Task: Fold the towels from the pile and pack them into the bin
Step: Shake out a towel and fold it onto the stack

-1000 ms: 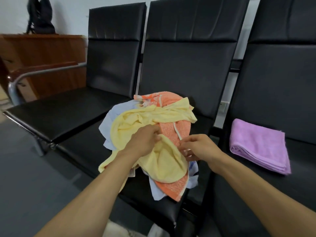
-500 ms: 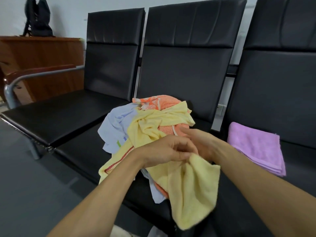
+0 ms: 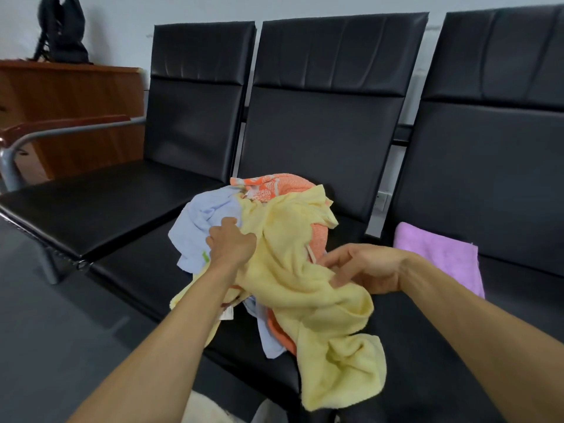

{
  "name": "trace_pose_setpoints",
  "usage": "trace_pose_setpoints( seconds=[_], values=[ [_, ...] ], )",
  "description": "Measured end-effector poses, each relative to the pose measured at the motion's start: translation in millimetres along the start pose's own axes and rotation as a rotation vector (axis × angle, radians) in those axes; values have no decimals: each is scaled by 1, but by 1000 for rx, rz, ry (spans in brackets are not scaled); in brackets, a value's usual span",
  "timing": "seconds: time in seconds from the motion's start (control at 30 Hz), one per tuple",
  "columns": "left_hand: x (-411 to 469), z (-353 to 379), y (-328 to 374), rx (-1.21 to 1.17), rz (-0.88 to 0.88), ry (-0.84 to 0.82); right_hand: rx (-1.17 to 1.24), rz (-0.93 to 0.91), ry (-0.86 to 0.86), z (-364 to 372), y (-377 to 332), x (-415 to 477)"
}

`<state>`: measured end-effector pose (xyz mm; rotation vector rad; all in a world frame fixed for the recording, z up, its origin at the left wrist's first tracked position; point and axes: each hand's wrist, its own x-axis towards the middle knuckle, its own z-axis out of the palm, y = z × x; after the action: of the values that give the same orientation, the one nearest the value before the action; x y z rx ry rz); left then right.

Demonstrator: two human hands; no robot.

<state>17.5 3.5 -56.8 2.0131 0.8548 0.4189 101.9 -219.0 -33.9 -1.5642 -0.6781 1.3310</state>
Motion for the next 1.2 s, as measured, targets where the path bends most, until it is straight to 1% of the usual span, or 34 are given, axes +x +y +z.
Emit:
trace_pose_setpoints(
  seconds=[0.07, 0.1, 0.13, 0.17, 0.23, 0.27, 0.3, 0.43, 0.5, 0.6, 0.63, 0.7, 0.77, 0.8, 0.83, 0.87, 0.93, 1.0, 1.03, 1.07, 1.1, 1.2],
  values=[
    [0, 0, -3, 133, -56, -43, -72, 46, -9, -1, 3, -6],
    [1, 1, -5, 174, -70, -64, -90, 57, 42, 0, 4, -4],
    [1, 2, -8, 202, -74, -86, -108, 58, 145, 0, 5, 0],
    [1, 4, -9, 230, -67, -94, -128, 52, 285, 0, 7, 6],
    [2, 8, -12, 337, -19, -59, -167, 33, 567, 3, 8, 22],
    [2, 9, -13, 402, 18, -33, -171, 27, 654, 5, 8, 29],
    [2, 10, -14, 455, 53, -12, -162, 23, 700, 7, 7, 36],
    [6, 14, -18, 570, 123, -24, -261, 66, 798, 20, 4, 59],
    [6, 13, -15, 535, 145, -21, -257, 64, 861, 22, 4, 68],
    [5, 10, -8, 347, 109, 11, -158, -10, 940, 23, 1, 72],
    [5, 10, -7, 322, 110, 26, -133, -48, 966, 25, -2, 70],
    [4, 9, -8, 355, 152, 69, -71, -126, 999, 30, -11, 62],
    [6, 9, -9, 361, 207, 172, 86, -185, 1018, 33, -19, 54],
    [3, 7, -5, 293, 245, 233, 215, -216, 1008, 36, -23, 49],
    [2, 7, 1, 169, 275, 271, 344, -246, 996, 36, -27, 43],
    [-3, 4, 9, -2, 279, 278, 463, -266, 980, 37, -31, 35],
    [-14, -1, 30, -394, 138, 179, 549, -302, 977, 36, -37, 21],
    [-29, -2, 50, -710, -27, 45, 548, -331, 1005, 35, -44, 8],
    [-36, -1, 57, -837, -61, -28, 528, -337, 1017, 34, -48, 1],
    [-43, 0, 66, -923, -59, -89, 500, -340, 1030, 32, -52, -6],
    [-49, -1, 75, -955, -17, -146, 468, -344, 1038, 32, -59, -17],
    [-69, -16, 108, -930, 97, -252, 381, -420, 1109, 28, -79, -57]
  ],
)
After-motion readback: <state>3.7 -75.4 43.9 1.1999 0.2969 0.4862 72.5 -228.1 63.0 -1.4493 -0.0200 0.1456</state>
